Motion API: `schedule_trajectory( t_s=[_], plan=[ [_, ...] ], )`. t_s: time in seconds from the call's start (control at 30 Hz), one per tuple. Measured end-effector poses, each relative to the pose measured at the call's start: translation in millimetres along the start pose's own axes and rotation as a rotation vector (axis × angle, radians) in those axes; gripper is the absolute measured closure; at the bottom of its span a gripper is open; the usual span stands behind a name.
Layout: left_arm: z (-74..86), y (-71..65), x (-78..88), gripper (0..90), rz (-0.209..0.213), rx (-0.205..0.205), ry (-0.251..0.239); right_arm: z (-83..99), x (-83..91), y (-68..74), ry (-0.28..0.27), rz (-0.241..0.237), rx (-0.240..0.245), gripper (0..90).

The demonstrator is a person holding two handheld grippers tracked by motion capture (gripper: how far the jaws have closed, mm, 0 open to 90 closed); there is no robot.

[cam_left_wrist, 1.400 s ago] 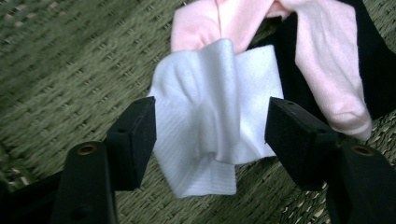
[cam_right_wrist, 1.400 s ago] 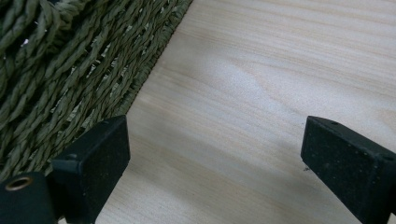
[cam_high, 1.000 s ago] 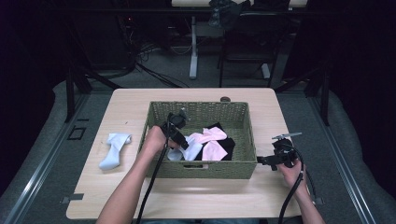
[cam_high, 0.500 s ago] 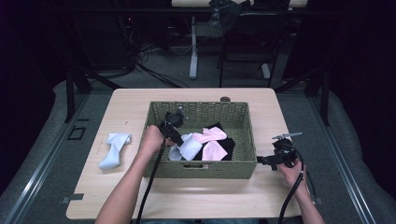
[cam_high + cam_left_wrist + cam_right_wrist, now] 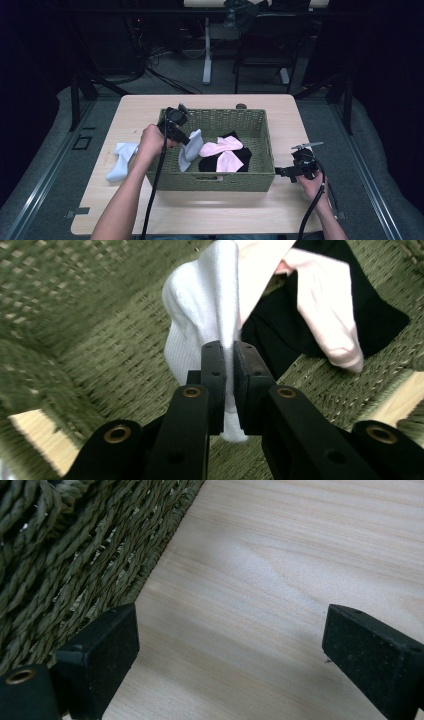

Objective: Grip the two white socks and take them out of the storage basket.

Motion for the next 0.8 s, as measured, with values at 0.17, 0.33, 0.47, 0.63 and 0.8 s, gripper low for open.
schedule_trajectory(
  t_s=[0.17, 0.33, 0.47, 0.63, 0.8],
  plan=[
    [-1.3, 1.6, 14.2, 84.7, -0.013, 0.001, -0.012, 0.0, 0.1, -0.1, 0.000, -0.001, -0.001, 7.7],
    [-3.3, 3.9, 25.5, 84.7, -0.031, -0.001, -0.024, -0.1, 0.2, 0.0, -0.001, -0.004, -0.001, 7.7],
    [-4.7, 5.1, 34.1, 84.7, -0.040, 0.000, -0.034, 0.0, 0.0, -0.1, 0.001, -0.003, -0.001, 7.7],
    [-6.3, 9.3, 45.4, 84.7, -0.054, 0.008, -0.050, 0.1, 0.0, -0.2, 0.001, -0.003, -0.002, 7.7],
    [-7.0, 12.8, 54.6, 84.7, -0.066, 0.021, -0.065, 0.1, 0.0, -0.2, 0.001, -0.002, -0.002, 7.7]
  ],
)
Point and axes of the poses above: each handheld gripper's, and its own axes: x roughly backward along the jaws, z roughly out of its underside, y roughly to its left, the point moved 8 cm from there along -x, roughly forward along the jaws, and after that the axes turned 14 degrees about y, right-handed, at the moved point
